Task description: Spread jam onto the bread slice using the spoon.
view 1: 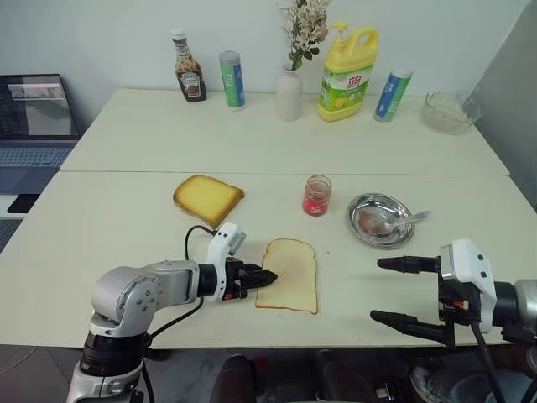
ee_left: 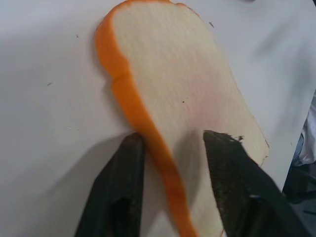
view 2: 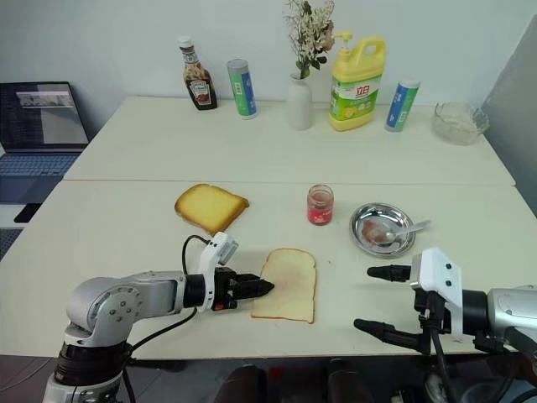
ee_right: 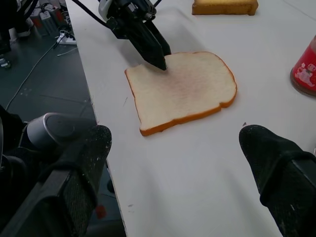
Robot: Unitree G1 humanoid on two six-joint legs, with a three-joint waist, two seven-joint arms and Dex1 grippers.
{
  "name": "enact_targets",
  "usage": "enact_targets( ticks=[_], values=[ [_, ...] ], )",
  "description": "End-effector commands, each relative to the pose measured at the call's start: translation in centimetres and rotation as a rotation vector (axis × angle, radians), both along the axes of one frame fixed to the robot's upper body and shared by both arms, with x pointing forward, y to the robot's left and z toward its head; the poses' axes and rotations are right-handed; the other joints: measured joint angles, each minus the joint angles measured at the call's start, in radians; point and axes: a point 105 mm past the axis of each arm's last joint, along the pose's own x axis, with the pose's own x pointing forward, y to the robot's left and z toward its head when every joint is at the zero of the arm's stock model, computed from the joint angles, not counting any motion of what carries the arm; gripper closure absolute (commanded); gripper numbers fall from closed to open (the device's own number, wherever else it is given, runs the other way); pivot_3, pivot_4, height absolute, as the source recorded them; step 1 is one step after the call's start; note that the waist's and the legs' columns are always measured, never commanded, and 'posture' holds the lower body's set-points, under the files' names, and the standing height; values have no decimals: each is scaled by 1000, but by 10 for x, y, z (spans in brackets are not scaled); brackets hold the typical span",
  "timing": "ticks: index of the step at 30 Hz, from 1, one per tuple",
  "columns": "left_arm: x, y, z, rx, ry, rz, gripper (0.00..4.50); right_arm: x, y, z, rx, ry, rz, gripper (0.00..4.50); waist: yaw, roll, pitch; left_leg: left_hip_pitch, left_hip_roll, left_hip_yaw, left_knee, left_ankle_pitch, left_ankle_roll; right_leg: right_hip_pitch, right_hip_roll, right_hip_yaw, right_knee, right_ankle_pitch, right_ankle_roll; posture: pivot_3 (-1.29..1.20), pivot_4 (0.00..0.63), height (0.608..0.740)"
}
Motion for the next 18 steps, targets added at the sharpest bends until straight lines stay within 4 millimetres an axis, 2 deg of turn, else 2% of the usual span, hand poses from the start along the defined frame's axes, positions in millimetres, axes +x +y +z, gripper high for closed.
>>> enact_targets(
  ticks=[1, 3, 7, 9, 10, 13, 16, 18],
  values=[
    [1, 17, 9, 67, -90, 58, 1093, 0, 2, 6, 2, -47, 16, 0, -2, 0, 0, 0, 0, 0, 0, 0, 0, 0, 0, 0, 0, 0, 0, 0, 150, 740],
    [3, 26, 15, 109, -157, 74, 563, 1, 1, 6, 2, -55, 14, 0, -3, 0, 0, 0, 1, 0, 0, 0, 0, 0, 0, 0, 0, 0, 0, 0, 150, 740],
    [17, 47, 34, 215, -387, 128, 563, 7, -2, 9, 8, -114, -3, 0, -1, 0, 0, 1, 1, 0, 0, 0, 0, 0, 1, 0, 0, -1, -1, 0, 150, 740],
    [24, 52, 52, 227, -543, 134, 563, 11, -4, 12, 31, -134, -30, 0, -1, 0, 0, 1, 0, 2, 0, 0, 0, 0, 0, 1, 0, -1, -1, 0, 150, 740],
    [25, 49, 64, 214, -634, 112, 563, 14, -6, 15, 57, -156, -57, 0, 0, -1, 0, 1, 0, 2, 0, 0, 0, 0, 0, 1, -1, -1, -1, 0, 150, 740],
    [21, 28, 85, 171, -787, -32, 36, 27, -16, 21, 116, -210, -180, 0, 3, -1, 0, 0, 0, 2, 0, 0, 0, 0, -1, 1, -1, -1, -1, 0, 150, 740],
    [9, 1, 104, 117, -894, -244, 36, 36, -36, 22, 182, -233, -353, 0, 8, -1, 0, -1, 0, 2, 0, 0, 0, 0, 0, 1, -1, -1, -1, 0, 150, 740],
    [1, -12, 112, 111, -934, -401, 36, 41, -56, 23, 282, -238, -532, 0, 8, -1, 0, -1, 0, 3, 0, 0, 0, -1, 0, 1, -1, -1, -1, 0, 150, 740]
  ],
)
